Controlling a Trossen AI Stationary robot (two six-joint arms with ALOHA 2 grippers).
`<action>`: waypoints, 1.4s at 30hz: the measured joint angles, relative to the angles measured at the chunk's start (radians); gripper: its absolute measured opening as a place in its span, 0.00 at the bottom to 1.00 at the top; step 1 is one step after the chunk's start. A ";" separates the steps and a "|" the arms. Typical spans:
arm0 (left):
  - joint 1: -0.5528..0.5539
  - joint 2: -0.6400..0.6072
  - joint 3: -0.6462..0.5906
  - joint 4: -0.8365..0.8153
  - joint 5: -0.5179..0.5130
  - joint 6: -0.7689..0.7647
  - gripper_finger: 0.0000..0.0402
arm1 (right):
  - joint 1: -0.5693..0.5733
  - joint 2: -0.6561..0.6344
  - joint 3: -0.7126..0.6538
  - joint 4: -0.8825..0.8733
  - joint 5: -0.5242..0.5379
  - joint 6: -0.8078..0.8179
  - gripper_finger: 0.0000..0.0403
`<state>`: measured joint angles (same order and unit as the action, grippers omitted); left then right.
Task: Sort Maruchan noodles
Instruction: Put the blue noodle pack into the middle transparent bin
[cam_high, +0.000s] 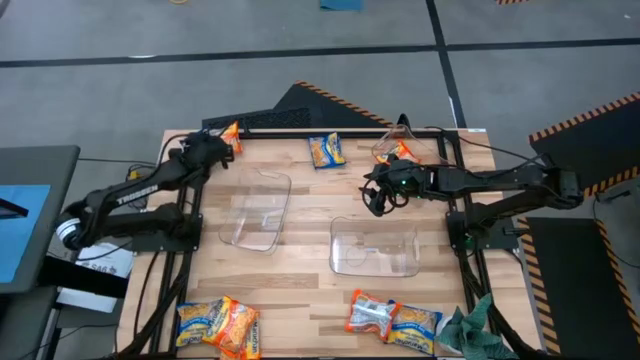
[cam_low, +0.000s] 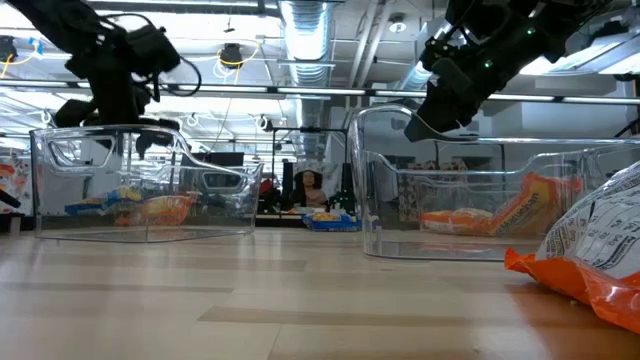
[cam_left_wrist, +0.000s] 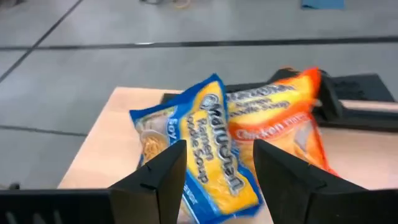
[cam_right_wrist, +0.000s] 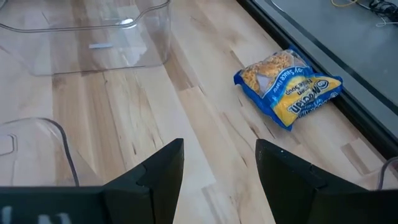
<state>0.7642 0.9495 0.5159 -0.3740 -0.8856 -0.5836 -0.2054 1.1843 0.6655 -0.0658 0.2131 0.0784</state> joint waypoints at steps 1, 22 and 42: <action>0.014 0.016 0.000 0.007 0.006 -0.012 0.44 | 0.000 0.000 0.000 0.001 0.000 0.000 0.56; 0.108 0.350 0.000 0.162 -0.021 -0.123 0.44 | 0.001 0.000 0.000 0.067 0.000 0.001 0.56; 0.099 0.347 -0.134 0.312 -0.017 -0.101 0.02 | 0.002 0.000 0.000 0.068 0.000 0.001 0.56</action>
<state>0.8631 1.2966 0.3824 -0.0617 -0.9030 -0.6845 -0.2031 1.1839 0.6655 0.0017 0.2134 0.0792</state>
